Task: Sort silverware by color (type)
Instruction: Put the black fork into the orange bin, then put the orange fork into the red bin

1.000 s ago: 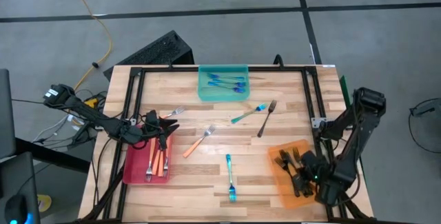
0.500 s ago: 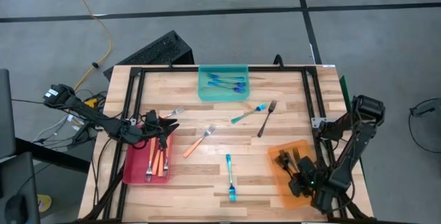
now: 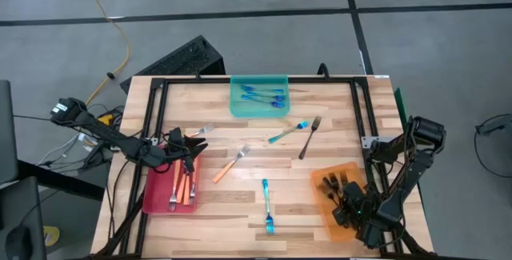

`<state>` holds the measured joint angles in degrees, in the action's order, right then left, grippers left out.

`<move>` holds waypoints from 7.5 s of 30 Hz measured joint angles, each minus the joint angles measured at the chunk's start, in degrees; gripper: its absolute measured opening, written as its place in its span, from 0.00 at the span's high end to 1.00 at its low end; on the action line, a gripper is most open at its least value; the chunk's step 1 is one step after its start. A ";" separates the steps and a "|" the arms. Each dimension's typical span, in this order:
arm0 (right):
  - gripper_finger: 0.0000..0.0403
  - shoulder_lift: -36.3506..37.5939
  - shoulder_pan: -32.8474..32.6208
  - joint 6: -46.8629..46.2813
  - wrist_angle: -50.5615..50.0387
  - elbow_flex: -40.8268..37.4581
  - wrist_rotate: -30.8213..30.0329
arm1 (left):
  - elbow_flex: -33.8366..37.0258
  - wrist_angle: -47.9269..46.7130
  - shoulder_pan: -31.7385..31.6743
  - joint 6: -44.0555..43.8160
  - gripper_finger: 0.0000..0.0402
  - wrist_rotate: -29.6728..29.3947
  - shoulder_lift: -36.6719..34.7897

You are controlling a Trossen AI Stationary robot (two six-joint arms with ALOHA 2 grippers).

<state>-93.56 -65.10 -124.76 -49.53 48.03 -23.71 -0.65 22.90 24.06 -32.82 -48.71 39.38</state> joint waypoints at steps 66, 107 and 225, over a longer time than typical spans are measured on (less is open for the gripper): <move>0.63 -0.15 0.00 8.25 -8.23 8.60 2.52 | 0.00 -0.03 0.02 0.17 0.72 -0.12 0.00; 0.63 7.92 21.20 70.61 -32.27 39.12 -27.53 | -5.45 13.33 0.00 8.51 0.72 18.73 -4.82; 0.41 -23.83 67.56 139.63 63.34 30.52 35.58 | -9.09 -13.16 0.02 9.46 0.72 6.02 -22.27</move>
<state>-117.38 2.46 14.87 13.82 78.55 11.88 -9.74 9.74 24.08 -23.35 -42.70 17.10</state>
